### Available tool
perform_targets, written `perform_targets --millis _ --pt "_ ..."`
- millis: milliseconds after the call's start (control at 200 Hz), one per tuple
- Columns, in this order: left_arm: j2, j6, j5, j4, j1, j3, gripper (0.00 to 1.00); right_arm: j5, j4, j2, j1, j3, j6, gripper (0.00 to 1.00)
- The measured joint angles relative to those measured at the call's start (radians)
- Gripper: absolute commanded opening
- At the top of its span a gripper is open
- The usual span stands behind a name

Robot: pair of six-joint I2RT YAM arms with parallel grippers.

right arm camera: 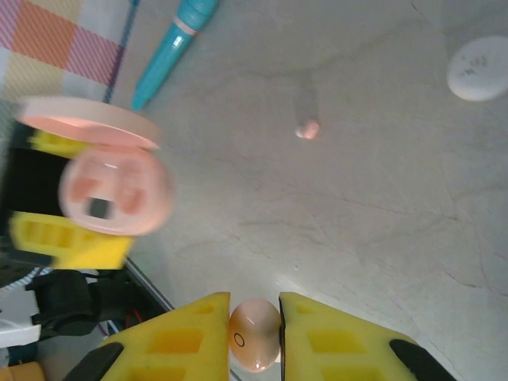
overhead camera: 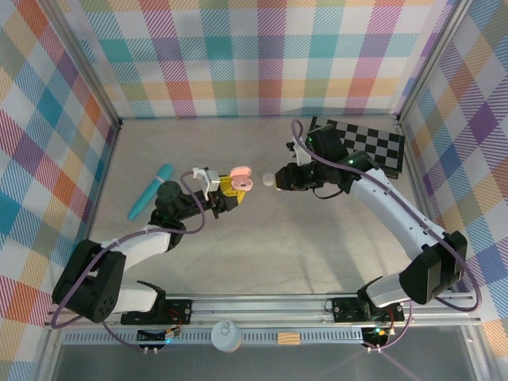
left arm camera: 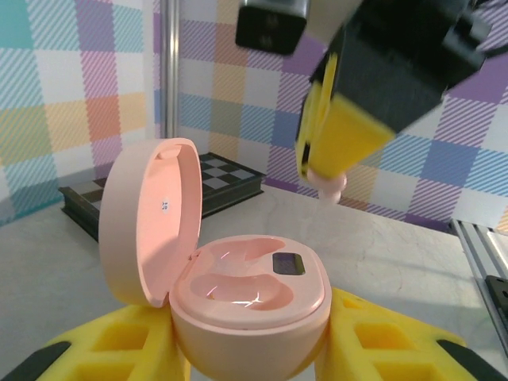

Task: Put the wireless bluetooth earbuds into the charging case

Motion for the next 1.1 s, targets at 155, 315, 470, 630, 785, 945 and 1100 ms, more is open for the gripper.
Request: perform_targets --millis 155,315,470,630,785,945,1100 --pt "0.045 0.0 0.0 0.026 -0.028 0.027 0.37 -0.022 -0.003 -0.002 0.03 0.049 -0.015 0.21" --pt "0.062 0.0 0.002 0.04 -0.053 0.058 0.37 -0.032 -0.006 0.001 0.07 0.081 -0.039 0.21" --pt "0.067 0.0 0.013 0.05 -0.062 0.066 0.37 -0.04 -0.006 0.025 0.09 0.097 -0.058 0.2" --pt "0.067 0.0 0.033 0.05 -0.062 0.066 0.37 -0.039 -0.006 0.061 0.093 0.115 -0.076 0.2" --pt "0.067 0.0 0.048 0.05 -0.062 0.068 0.37 -0.039 -0.003 0.074 0.093 0.124 -0.08 0.2" --pt "0.067 0.0 0.062 0.05 -0.062 0.072 0.37 -0.039 0.003 0.084 0.093 0.133 -0.083 0.2" --pt "0.067 0.0 0.064 0.051 -0.062 0.072 0.37 -0.039 0.009 0.103 0.093 0.134 -0.083 0.2"
